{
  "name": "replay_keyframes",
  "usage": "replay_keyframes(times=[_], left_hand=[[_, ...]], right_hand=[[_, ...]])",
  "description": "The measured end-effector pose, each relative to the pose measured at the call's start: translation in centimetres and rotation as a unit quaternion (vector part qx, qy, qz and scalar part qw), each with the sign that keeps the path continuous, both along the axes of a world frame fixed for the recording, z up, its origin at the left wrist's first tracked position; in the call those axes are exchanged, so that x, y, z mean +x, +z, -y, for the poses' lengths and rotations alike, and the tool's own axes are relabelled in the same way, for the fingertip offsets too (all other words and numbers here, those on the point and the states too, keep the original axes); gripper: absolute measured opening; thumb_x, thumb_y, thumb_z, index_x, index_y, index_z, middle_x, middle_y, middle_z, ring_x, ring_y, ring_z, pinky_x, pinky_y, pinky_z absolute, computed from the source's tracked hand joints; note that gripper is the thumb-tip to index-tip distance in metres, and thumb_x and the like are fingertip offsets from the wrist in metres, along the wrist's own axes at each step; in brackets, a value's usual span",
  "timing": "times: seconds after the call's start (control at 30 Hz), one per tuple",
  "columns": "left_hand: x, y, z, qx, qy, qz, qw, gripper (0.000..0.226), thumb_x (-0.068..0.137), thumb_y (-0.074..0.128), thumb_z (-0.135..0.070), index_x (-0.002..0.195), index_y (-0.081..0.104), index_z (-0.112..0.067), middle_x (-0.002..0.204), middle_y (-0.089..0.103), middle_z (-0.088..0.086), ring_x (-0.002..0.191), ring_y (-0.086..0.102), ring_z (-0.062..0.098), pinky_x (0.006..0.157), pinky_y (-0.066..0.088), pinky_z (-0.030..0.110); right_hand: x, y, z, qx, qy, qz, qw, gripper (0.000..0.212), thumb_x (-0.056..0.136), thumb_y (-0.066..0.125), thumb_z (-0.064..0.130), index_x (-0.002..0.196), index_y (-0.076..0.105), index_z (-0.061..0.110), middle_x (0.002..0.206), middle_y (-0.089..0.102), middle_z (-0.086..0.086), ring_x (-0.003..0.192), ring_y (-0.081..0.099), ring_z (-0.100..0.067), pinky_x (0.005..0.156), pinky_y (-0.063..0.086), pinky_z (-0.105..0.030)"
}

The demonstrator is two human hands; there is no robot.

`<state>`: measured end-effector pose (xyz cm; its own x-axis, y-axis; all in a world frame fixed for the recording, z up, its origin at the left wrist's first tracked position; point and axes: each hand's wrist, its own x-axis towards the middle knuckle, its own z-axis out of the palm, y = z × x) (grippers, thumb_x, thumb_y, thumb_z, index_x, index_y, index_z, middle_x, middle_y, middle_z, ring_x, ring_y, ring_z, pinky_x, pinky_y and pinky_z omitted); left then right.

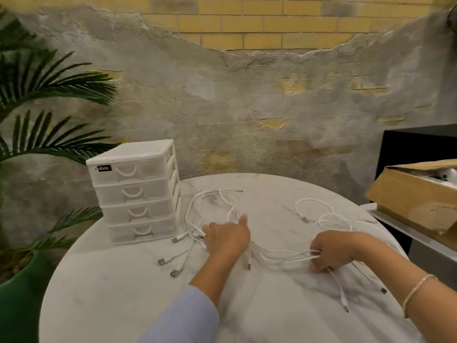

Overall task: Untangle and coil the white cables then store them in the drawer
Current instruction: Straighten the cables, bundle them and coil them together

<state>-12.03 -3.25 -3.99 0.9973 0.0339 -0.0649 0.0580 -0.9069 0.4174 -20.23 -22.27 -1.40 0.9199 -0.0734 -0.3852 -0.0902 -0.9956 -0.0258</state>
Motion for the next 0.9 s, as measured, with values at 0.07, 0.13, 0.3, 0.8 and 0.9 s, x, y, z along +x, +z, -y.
replay_keyframes(times=[0.07, 0.13, 0.3, 0.8, 0.9], left_hand=[[2.0, 0.2, -2.0, 0.024, 0.039, 0.051, 0.998, 0.064, 0.098, 0.022, -0.051, 0.134, 0.045, -0.004, 0.14, 0.04, 0.02, 0.13, 0.031, 0.032, 0.107, 0.025, 0.039], [4.2, -0.2, -3.8, 0.046, 0.079, 0.054, 0.994, 0.059, 0.098, 0.031, -0.047, 0.136, 0.04, -0.004, 0.14, 0.042, 0.016, 0.128, 0.036, 0.03, 0.105, 0.029, 0.037], [6.1, -0.7, -5.3, 0.106, 0.109, 0.019, 0.988, 0.059, 0.095, 0.038, -0.048, 0.135, 0.041, -0.005, 0.138, 0.044, 0.015, 0.126, 0.04, 0.029, 0.101, 0.034, 0.034], [3.5, -0.5, -7.9, 0.141, 0.006, -0.049, 0.989, 0.029, 0.087, 0.045, -0.01, 0.111, 0.06, -0.009, 0.121, 0.059, 0.009, 0.109, 0.057, 0.026, 0.086, 0.046, 0.032], [1.9, -0.4, -9.0, 0.161, -0.055, -0.038, 0.985, 0.031, 0.093, 0.042, -0.011, 0.119, 0.059, -0.004, 0.125, 0.059, 0.011, 0.115, 0.057, 0.026, 0.089, 0.046, 0.03]], right_hand=[[0.2, -0.1, 0.2, -0.002, 0.006, -0.012, 1.0, 0.026, 0.079, 0.068, 0.036, 0.066, 0.048, 0.027, 0.073, 0.051, 0.013, 0.081, 0.052, -0.014, 0.059, 0.037, -0.02], [0.3, 0.1, 0.1, 0.004, 0.003, -0.035, 0.999, 0.026, 0.073, 0.076, 0.035, 0.073, 0.05, 0.03, 0.077, 0.05, 0.016, 0.082, 0.051, -0.012, 0.059, 0.038, -0.017], [-0.1, 1.6, -1.6, 0.035, -0.038, -0.044, 0.998, 0.071, 0.069, 0.077, 0.048, 0.13, 0.044, 0.031, 0.114, 0.049, 0.012, 0.101, 0.049, -0.012, 0.08, 0.041, -0.019], [1.4, -4.3, -8.5, 0.049, 0.055, 0.19, 0.979, 0.039, 0.1, 0.034, 0.027, 0.138, 0.039, 0.032, 0.133, 0.043, -0.002, 0.125, 0.036, -0.022, 0.099, 0.034, -0.034], [1.7, -4.6, -7.6, 0.002, 0.037, 0.23, 0.972, 0.04, 0.098, 0.033, 0.018, 0.135, 0.044, 0.03, 0.126, 0.048, -0.002, 0.12, 0.04, -0.023, 0.094, 0.037, -0.033]])
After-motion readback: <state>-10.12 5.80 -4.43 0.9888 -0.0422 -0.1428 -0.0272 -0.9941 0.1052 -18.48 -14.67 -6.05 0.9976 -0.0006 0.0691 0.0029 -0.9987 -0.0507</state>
